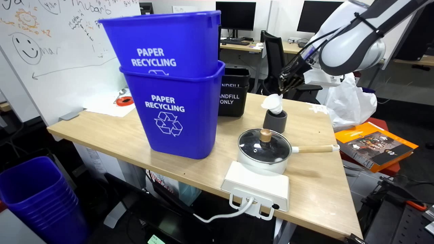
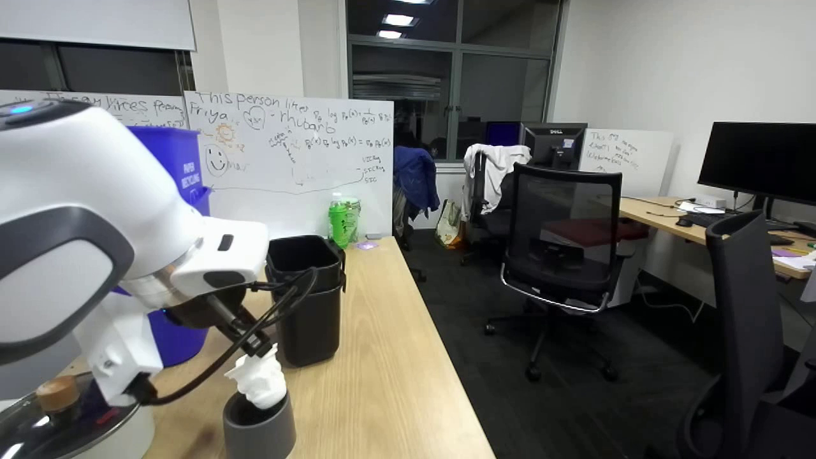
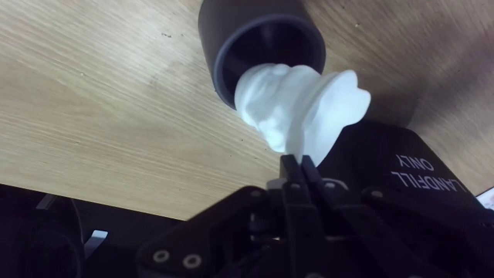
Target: Remove the white object from the grey vessel
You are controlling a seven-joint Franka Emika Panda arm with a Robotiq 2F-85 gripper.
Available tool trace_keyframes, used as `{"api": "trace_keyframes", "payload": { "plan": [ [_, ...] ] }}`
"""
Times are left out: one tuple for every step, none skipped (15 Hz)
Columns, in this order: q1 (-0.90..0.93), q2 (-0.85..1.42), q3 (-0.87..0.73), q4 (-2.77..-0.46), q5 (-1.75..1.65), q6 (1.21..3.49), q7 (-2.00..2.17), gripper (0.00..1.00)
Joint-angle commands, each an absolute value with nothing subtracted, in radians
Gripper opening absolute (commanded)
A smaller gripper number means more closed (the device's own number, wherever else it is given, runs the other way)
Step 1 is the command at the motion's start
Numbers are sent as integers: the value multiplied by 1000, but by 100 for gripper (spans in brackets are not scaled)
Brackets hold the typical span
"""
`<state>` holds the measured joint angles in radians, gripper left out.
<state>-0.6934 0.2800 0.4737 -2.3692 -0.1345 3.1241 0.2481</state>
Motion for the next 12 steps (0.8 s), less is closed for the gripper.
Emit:
{"api": "trace_keyframes", "payload": {
  "plan": [
    [-778,228,589,-2349,-24,2997,262,1],
    [-795,207,619,-2346,22,2963,262,1],
    [-813,184,650,-2342,73,2927,256,1],
    [-822,160,668,-2338,118,2890,252,1],
    [-832,127,684,-2343,164,2847,244,1],
    [-834,95,689,-2345,202,2806,242,1],
    [-834,56,686,-2358,235,2764,245,1],
    [-832,14,677,-2375,256,2728,249,1],
    [-633,-33,470,-2390,308,2690,232,1],
    [-603,-65,426,-2413,297,2658,244,1],
    [-537,-93,343,-2435,283,2629,250,1],
    [-470,-121,263,-2462,257,2606,261,1]
  ]
}}
